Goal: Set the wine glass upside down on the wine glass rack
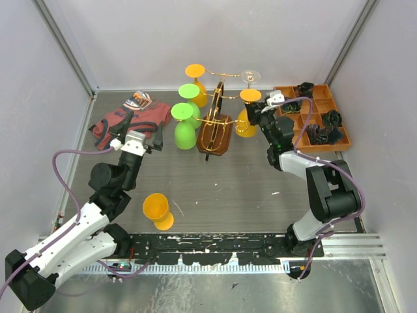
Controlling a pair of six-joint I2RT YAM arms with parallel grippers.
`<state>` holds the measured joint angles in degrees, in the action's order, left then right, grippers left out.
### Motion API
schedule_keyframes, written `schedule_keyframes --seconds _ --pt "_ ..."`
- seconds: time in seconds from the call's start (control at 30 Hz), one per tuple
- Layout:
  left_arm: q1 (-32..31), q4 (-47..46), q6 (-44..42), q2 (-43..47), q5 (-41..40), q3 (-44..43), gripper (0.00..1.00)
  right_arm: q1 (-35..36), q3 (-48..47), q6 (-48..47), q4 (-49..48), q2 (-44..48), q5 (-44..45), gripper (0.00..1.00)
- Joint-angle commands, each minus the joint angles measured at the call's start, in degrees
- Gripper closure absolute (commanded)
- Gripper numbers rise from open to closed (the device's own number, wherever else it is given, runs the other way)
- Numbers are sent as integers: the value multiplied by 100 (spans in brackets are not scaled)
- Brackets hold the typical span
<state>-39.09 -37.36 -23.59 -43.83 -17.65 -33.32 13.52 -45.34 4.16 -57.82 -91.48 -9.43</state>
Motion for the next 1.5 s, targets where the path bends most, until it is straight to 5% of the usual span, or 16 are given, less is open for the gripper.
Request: schedule_keyframes --seconds 0.0,0.2,0.5,0.73,1.03,1.2,1.47 --pt "10 -219 14 25 33 34 7 -24 241 -273 -313 520 264 99" --pt "10 2 216 42 137 -64 7 -18 617 -486 -73 946 37 99" --pt "11 2226 478 -78 45 -1099 7 -4 699 -442 217 995 -440 96" --pt "8 3654 563 180 60 -1447 7 0 536 -459 713 1046 -574 70" --pt "13 5823 1263 311 34 -2278 5 -6 879 -874 1437 1943 -13 50" --pt "14 7026 1690 217 -27 -2766 5 -6 1034 -1037 2335 2832 500 44" --pt "11 9117 2106 -57 391 -3264 6 0 67 -309 5330 3480 1272 39"
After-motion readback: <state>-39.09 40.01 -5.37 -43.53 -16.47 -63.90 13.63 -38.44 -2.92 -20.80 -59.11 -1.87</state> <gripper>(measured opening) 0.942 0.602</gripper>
